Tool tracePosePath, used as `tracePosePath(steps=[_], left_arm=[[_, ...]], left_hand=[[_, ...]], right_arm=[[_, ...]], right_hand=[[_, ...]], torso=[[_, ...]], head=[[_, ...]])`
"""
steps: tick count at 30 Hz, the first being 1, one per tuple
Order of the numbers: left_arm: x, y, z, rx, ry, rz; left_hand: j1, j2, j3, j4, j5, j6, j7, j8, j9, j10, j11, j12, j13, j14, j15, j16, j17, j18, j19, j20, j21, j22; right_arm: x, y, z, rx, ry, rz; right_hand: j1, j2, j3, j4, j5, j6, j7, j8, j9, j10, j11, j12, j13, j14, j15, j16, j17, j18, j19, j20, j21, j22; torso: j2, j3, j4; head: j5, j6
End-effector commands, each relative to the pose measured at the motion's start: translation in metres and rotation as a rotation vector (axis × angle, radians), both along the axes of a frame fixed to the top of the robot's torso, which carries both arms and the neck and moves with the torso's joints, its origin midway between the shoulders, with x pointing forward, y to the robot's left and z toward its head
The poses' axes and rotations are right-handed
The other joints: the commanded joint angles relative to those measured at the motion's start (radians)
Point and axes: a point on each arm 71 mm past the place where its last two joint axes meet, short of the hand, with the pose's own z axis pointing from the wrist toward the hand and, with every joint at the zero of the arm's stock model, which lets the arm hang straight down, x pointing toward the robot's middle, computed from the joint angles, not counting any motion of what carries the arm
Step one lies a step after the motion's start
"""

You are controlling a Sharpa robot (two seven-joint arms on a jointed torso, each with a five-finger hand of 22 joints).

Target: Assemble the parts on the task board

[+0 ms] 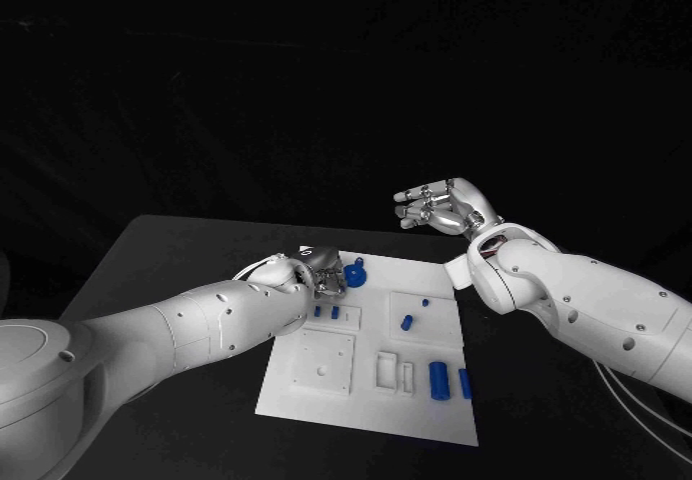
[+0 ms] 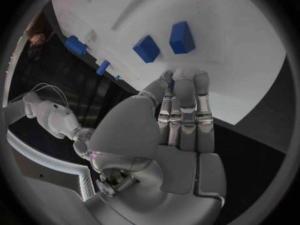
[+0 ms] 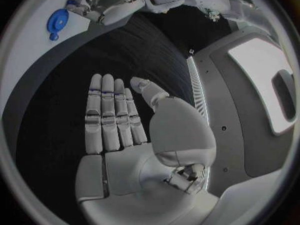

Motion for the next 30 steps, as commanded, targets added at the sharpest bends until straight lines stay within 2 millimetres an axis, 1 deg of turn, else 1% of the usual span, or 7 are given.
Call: tracePosePath(steps=[1, 6, 16, 20, 24, 29, 30], left_arm=[[-0.001, -0.001, 0.001, -0.046, -0.017, -0.032], [-0.003, 0.003, 0.002, -0.07, -0.022, -0.042], [-0.006, 0.013, 0.007, -0.135, -0.032, -0.058], [-0.007, 0.014, 0.012, -0.172, -0.024, -0.077], [-0.008, 0.012, 0.018, -0.181, 0.002, -0.129], [-0.006, 0.015, 0.032, -0.168, 0.023, -0.204], [-0.006, 0.015, 0.035, -0.162, 0.026, -0.218]], left_hand=[[-0.002, 0.013, 0.003, -0.009, 0.008, 0.006, 0.001, 0.003, 0.001, 0.006, 0.0, 0.001, 0.002, 0.003, -0.004, 0.008, -0.002, 0.009, -0.001, -0.007, 0.004, 0.01], [-0.01, 0.014, 0.012, -0.019, 0.016, 0.007, 0.0, 0.003, 0.001, 0.008, 0.0, 0.001, 0.002, 0.004, -0.004, 0.012, -0.005, 0.011, 0.0, -0.007, 0.001, 0.034], [-0.013, 0.014, 0.01, -0.017, 0.015, 0.007, 0.0, 0.003, 0.001, 0.007, 0.0, 0.001, 0.002, 0.006, -0.004, 0.019, -0.004, 0.01, 0.006, -0.007, -0.002, 0.042], [-0.014, 0.014, 0.009, -0.017, 0.015, 0.007, 0.0, 0.003, 0.001, 0.007, -0.001, 0.001, 0.002, 0.006, -0.004, 0.021, -0.004, 0.01, 0.008, -0.007, -0.002, 0.045], [-0.011, 0.015, 0.012, -0.022, 0.018, 0.003, 0.001, 0.003, 0.001, 0.004, 0.001, 0.001, 0.002, 0.004, -0.004, 0.026, -0.003, 0.012, 0.013, -0.007, -0.001, 0.056], [-0.01, 0.015, 0.013, -0.025, 0.021, 0.002, 0.002, 0.002, 0.001, 0.003, 0.001, 0.001, 0.002, 0.003, -0.003, 0.027, -0.003, 0.012, 0.011, -0.007, -0.001, 0.059], [-0.01, 0.015, 0.013, -0.025, 0.021, 0.001, 0.002, 0.002, 0.001, 0.002, 0.002, 0.001, 0.002, 0.003, -0.003, 0.027, -0.004, 0.012, 0.01, -0.007, -0.001, 0.059]], right_arm=[[-0.001, 0.001, 0.0, -0.003, 0.004, 0.014], [-0.001, 0.0, -0.001, -0.003, 0.004, 0.012], [-0.002, -0.002, -0.002, -0.004, 0.004, 0.009], [-0.002, -0.003, -0.002, -0.005, 0.005, 0.009], [-0.002, -0.004, -0.003, -0.006, 0.006, 0.007], [-0.003, -0.006, -0.003, -0.006, 0.006, 0.004], [-0.003, -0.006, -0.003, -0.006, 0.005, 0.003]], right_hand=[[0.002, 0.008, -0.004, -0.004, 0.005, 0.001, 0.005, 0.003, 0.001, -0.004, 0.002, -0.004, -0.001, -0.007, -0.003, 0.006, -0.001, -0.017, -0.006, -0.002, 0.007, -0.001], [0.001, 0.008, -0.006, -0.004, 0.005, 0.001, 0.005, 0.003, 0.001, -0.004, 0.002, -0.004, -0.001, -0.007, -0.003, 0.006, -0.001, -0.017, -0.007, -0.002, 0.009, -0.001], [-0.003, 0.008, -0.01, -0.002, 0.008, 0.0, 0.005, 0.003, 0.001, -0.004, 0.002, -0.004, -0.001, -0.007, -0.003, 0.007, -0.002, -0.018, -0.008, -0.001, 0.01, -0.002], [-0.004, 0.008, -0.013, -0.002, 0.011, 0.0, 0.005, 0.003, 0.001, -0.004, 0.002, -0.004, -0.002, -0.007, -0.003, 0.007, -0.002, -0.017, -0.009, -0.001, 0.011, -0.002], [-0.005, 0.007, -0.015, -0.001, 0.013, 0.0, 0.004, 0.003, 0.001, -0.004, 0.002, -0.004, -0.002, -0.007, -0.003, 0.007, -0.002, -0.017, -0.009, -0.001, 0.012, -0.002], [-0.005, 0.007, -0.017, -0.001, 0.015, -0.001, 0.004, 0.003, 0.001, -0.005, 0.002, -0.005, -0.002, -0.008, -0.002, 0.007, -0.002, -0.017, -0.01, 0.0, 0.012, -0.003], [-0.005, 0.007, -0.018, -0.001, 0.017, -0.001, 0.005, 0.003, 0.001, -0.007, 0.003, -0.006, -0.002, -0.01, -0.002, 0.006, -0.002, -0.017, -0.012, 0.0, 0.011, -0.004]], torso=[[0.0, -0.0006, 0.0007], [-0.001, -0.0009, 0.002], [-0.001, -0.0013, 0.0023], [0.0, -0.0006, 0.0003], [0.0, -0.0003, 0.0004], [0.0, 0.0007, -0.0002], [0.0, 0.0008, 0.0]], head=[[0.001, 0.001], [-0.002, -0.001], [-0.002, 0.001], [-0.002, 0.001], [-0.001, 0.001], [-0.004, 0.011], [-0.004, 0.01]])
